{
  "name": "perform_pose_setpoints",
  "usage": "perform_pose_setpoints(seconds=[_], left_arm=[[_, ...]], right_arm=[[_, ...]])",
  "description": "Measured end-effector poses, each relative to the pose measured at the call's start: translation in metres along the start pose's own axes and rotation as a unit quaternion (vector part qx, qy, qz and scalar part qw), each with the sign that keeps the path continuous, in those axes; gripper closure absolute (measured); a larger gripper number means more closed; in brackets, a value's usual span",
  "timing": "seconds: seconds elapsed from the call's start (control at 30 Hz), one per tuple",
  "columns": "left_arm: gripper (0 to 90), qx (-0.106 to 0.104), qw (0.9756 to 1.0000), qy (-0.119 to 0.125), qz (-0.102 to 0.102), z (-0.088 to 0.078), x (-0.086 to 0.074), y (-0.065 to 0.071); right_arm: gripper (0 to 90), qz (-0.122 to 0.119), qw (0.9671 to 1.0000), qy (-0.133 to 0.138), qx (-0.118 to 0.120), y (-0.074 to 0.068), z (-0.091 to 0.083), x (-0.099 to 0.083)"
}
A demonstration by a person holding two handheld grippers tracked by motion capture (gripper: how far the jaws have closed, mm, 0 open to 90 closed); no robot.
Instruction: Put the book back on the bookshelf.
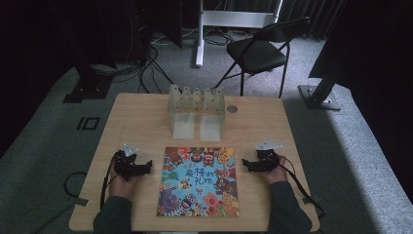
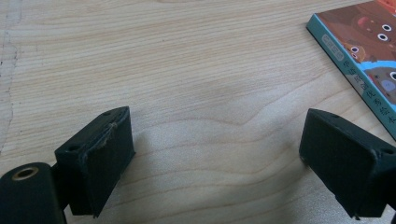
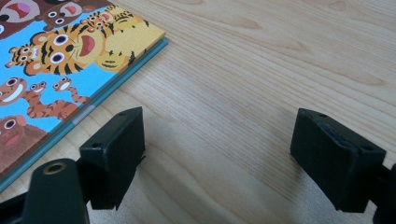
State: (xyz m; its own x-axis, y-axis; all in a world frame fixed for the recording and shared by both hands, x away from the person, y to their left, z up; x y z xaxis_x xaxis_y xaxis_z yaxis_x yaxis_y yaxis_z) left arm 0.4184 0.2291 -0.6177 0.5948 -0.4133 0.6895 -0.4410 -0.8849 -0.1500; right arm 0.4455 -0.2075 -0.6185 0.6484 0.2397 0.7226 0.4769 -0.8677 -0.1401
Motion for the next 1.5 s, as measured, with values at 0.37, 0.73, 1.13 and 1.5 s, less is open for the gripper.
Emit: perform_pose_setpoints(seconds=[0.37, 0.73, 1.13, 1.5], left_arm=[[11.1, 0.011, 0.9999, -0.001, -0.011, 0.002, 0.003, 0.002], [14.3, 0.01, 0.9999, 0.003, -0.009, 0.002, 0.004, 0.003], [14.3, 0.011, 0.9999, 0.003, -0.009, 0.002, 0.004, 0.003], [14.4, 0.006, 1.0, 0.004, -0.005, 0.002, 0.004, 0.004]], right_arm=[[20.4, 0.003, 1.0, -0.002, -0.001, 0.0, -0.002, -0.001], [34.6, -0.033, 0.9994, 0.005, -0.012, -0.014, -0.015, 0.01], [37.2, -0.081, 0.9966, 0.012, 0.004, -0.039, -0.021, 0.025], [36.3, -0.109, 0.9938, 0.015, 0.014, -0.055, -0.021, 0.039]])
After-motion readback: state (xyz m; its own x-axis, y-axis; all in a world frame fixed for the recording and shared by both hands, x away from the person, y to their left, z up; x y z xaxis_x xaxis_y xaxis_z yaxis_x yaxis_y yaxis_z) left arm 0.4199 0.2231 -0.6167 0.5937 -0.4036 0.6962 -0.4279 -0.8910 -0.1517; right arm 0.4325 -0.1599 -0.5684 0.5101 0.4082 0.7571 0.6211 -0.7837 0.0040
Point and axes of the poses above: each handheld gripper's, and its own axes: z roughly forward along the jaws, x roughly out of its top, y roughly to its right, the point moved 10 cm from there along z, roughly forward along the jaws, and after that the axes turned 11 degrees about z, right-handed, at the moved point
